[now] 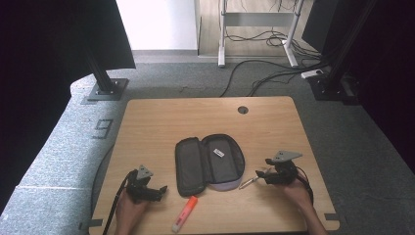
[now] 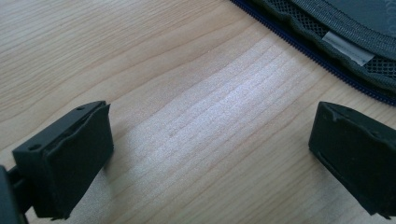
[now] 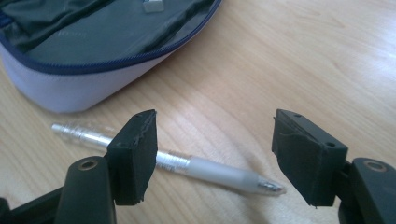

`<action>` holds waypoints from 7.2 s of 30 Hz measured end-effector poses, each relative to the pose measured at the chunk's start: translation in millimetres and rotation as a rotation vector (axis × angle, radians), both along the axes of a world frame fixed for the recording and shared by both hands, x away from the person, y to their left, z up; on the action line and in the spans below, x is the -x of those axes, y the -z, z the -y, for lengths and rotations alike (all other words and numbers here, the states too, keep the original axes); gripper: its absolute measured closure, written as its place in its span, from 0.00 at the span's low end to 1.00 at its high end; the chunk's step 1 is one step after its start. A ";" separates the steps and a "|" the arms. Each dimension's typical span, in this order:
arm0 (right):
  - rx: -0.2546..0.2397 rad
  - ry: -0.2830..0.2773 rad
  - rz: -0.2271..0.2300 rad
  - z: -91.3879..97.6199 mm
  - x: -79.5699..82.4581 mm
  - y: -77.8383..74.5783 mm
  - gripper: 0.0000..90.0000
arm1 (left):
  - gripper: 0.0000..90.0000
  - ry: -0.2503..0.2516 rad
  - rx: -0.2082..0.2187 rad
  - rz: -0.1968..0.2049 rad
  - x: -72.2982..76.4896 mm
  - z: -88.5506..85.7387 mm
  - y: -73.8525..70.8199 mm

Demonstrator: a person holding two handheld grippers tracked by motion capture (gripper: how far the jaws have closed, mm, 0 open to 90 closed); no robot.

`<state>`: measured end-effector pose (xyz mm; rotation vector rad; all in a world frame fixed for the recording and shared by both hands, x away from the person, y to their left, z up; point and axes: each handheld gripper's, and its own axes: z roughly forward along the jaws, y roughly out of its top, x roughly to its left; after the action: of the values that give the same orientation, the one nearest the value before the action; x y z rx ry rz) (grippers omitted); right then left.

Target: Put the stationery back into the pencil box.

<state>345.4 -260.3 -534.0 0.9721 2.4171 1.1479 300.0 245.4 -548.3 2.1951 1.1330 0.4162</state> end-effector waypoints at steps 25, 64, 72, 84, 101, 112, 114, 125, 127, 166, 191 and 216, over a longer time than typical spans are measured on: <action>0.022 -0.058 -0.043 0.1 -1.9 13.1 0.42 | 0.00 0.000 0.000 0.000 0.0 0.0 0.0; 0.062 -0.154 -0.066 -1.9 1.6 10.4 0.61 | 0.00 0.000 0.000 0.000 0.0 0.0 0.0; 0.079 -0.128 -0.052 -1.8 4.7 9.3 0.85 | 0.00 0.000 0.000 0.000 0.0 0.0 0.0; 0.061 -0.043 -0.067 3.8 4.0 9.7 0.87 | 0.00 0.000 0.000 0.000 0.0 0.0 0.0; 0.049 0.025 -0.027 11.4 5.1 -2.9 0.87 | 0.00 0.000 0.000 0.000 0.0 0.0 0.0; 0.043 0.050 0.002 14.2 6.0 -14.9 0.87 | 0.00 0.000 0.000 0.000 0.0 0.0 0.0; 0.043 0.058 0.004 15.1 5.7 -17.0 0.87 | 0.00 0.000 0.000 0.000 0.0 0.0 0.0; 0.024 0.062 0.033 16.9 4.3 -34.0 0.87 | 0.00 0.000 0.000 0.000 0.0 0.0 0.0; 0.022 0.061 0.035 16.0 4.1 -36.3 0.87 | 0.00 0.000 0.000 0.000 0.0 0.0 0.0; 0.014 0.007 0.066 -29.8 -12.0 -50.8 0.87 | 0.00 0.000 0.000 0.000 0.0 0.0 0.0; 0.030 -0.032 0.073 -71.2 -27.0 -48.4 0.87 | 0.00 0.000 0.000 0.000 0.0 0.0 0.0; 0.058 -0.026 0.064 -99.2 -37.6 -32.5 0.87 | 0.00 0.000 0.000 0.000 0.0 0.0 0.0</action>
<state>383.0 -161.1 -501.4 0.8747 2.4050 1.0939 300.0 245.4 -548.3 2.1949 1.1330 0.4161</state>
